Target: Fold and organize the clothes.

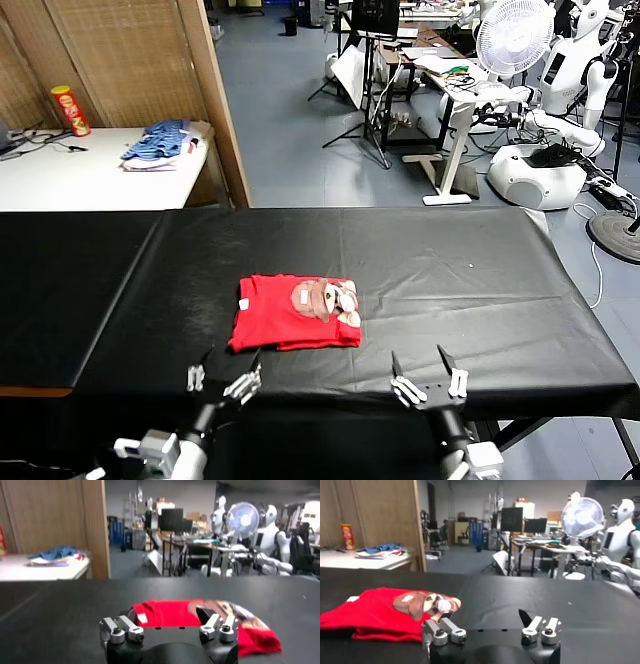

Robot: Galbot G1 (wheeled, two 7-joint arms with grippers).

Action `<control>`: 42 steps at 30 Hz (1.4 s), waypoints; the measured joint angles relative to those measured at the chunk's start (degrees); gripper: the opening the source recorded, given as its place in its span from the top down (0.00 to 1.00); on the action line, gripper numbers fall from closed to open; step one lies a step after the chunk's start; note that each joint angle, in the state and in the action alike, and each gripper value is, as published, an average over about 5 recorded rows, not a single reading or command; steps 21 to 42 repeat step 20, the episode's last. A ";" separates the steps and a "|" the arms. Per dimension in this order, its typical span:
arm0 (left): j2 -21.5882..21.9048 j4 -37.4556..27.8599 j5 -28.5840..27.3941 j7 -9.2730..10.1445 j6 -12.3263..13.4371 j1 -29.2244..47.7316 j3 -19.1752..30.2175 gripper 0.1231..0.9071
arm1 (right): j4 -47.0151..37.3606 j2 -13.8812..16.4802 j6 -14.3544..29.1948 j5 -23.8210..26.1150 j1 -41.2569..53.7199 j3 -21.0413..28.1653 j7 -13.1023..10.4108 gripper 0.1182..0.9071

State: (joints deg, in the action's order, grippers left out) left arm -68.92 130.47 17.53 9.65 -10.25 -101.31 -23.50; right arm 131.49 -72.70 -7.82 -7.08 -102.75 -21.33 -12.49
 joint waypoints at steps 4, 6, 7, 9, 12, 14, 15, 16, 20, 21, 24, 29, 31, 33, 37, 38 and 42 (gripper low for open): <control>1.12 1.71 2.12 1.08 -2.85 -2.88 -1.02 0.14 | 2.85 -0.44 -0.12 0.03 -4.30 -2.00 -0.82 0.14; 1.75 2.68 2.70 1.56 -4.37 -4.08 -1.66 0.14 | 3.83 -0.74 -0.30 0.03 -6.08 -2.60 -1.42 0.14; 2.02 3.16 2.82 1.68 -4.98 -4.62 -1.96 0.14 | 4.20 -0.86 -0.52 0.04 -6.86 -2.80 -1.73 0.14; 2.46 4.14 2.87 1.78 -5.95 -5.66 -2.64 0.14 | 4.70 -1.01 -1.14 0.04 -8.17 -3.09 -2.34 0.14; 2.71 5.44 2.86 1.76 -6.77 -7.14 -3.67 0.14 | 5.12 -1.05 -1.82 0.05 -9.37 -3.32 -2.71 0.14; 2.79 6.16 2.86 1.69 -7.08 -8.13 -4.37 0.14 | 5.29 -1.05 -1.88 0.05 -9.80 -3.39 -2.71 0.14; 2.84 6.46 2.85 1.64 -7.17 -8.59 -4.71 0.14 | 5.36 -1.05 -1.89 0.06 -9.96 -3.41 -2.70 0.14; 2.90 6.71 2.85 1.59 -7.22 -9.00 -5.02 0.14 | 5.41 -1.05 -1.90 0.06 -10.09 -3.43 -2.69 0.14; 3.07 7.12 2.83 1.46 -7.21 -9.91 -5.78 0.14 | 5.53 -1.06 -1.92 0.07 -10.38 -3.47 -2.65 0.14; 3.07 7.12 2.83 1.46 -7.21 -9.91 -5.78 0.14 | 5.53 -1.06 -1.92 0.07 -10.38 -3.47 -2.65 0.14; 3.07 7.12 2.83 1.46 -7.21 -9.91 -5.78 0.14 | 5.53 -1.06 -1.92 0.07 -10.38 -3.47 -2.65 0.14; 3.07 7.12 2.83 1.46 -7.21 -9.91 -5.78 0.14 | 5.53 -1.06 -1.92 0.07 -10.38 -3.47 -2.65 0.14; 3.07 7.12 2.83 1.46 -7.21 -9.91 -5.78 0.14 | 5.53 -1.06 -1.92 0.07 -10.38 -3.47 -2.65 0.14; 3.07 7.12 2.83 1.46 -7.21 -9.91 -5.78 0.14 | 5.53 -1.06 -1.92 0.07 -10.38 -3.47 -2.65 0.14; 3.07 7.12 2.83 1.46 -7.21 -9.91 -5.78 0.14 | 5.53 -1.06 -1.92 0.07 -10.38 -3.47 -2.65 0.14; 3.07 7.12 2.83 1.46 -7.21 -9.91 -5.78 0.14 | 5.53 -1.06 -1.92 0.07 -10.38 -3.47 -2.65 0.14; 3.07 7.12 2.83 1.46 -7.21 -9.91 -5.78 0.14 | 5.53 -1.06 -1.92 0.07 -10.38 -3.47 -2.65 0.14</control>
